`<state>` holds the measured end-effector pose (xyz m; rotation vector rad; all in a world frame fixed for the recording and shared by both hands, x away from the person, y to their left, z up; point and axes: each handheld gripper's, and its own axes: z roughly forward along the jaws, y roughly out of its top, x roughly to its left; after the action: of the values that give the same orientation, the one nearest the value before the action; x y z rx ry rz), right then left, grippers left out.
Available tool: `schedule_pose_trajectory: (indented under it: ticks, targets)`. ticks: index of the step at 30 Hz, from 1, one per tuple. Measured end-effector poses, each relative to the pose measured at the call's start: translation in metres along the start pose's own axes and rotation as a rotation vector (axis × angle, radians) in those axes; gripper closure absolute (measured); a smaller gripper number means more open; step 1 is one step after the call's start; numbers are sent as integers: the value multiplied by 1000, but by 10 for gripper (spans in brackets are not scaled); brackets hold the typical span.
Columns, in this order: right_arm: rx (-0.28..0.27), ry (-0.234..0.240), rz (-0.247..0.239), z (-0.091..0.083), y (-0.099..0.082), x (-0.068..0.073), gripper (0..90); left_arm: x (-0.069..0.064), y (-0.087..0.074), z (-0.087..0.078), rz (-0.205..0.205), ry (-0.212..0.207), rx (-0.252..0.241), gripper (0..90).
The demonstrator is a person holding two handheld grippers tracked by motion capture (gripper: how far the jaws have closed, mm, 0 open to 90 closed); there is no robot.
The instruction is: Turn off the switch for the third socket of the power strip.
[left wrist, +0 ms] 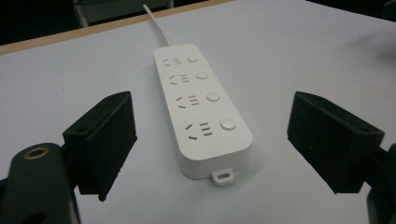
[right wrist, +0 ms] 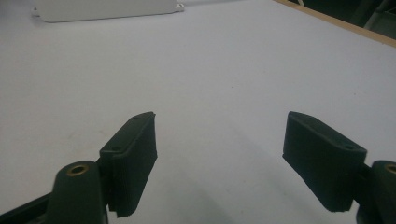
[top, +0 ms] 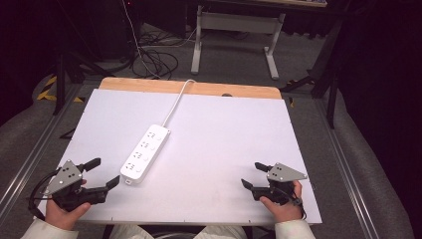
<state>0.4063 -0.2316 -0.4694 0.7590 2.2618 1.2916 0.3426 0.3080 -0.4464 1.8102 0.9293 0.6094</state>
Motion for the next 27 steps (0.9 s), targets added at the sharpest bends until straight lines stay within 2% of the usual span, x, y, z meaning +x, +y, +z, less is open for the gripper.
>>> schedule_pose_trajectory:
  ticks: [16,22,27]
  targets:
    - [2,4,4,1,-1,-1,261,0,2,-1,-5,-4,7,166]
    - [2,5,4,1,0,0,261,-1,9,1,-17,-6,22,183]
    - [7,5,3,1,0,0,261,-3,19,4,5,-14,42,189]
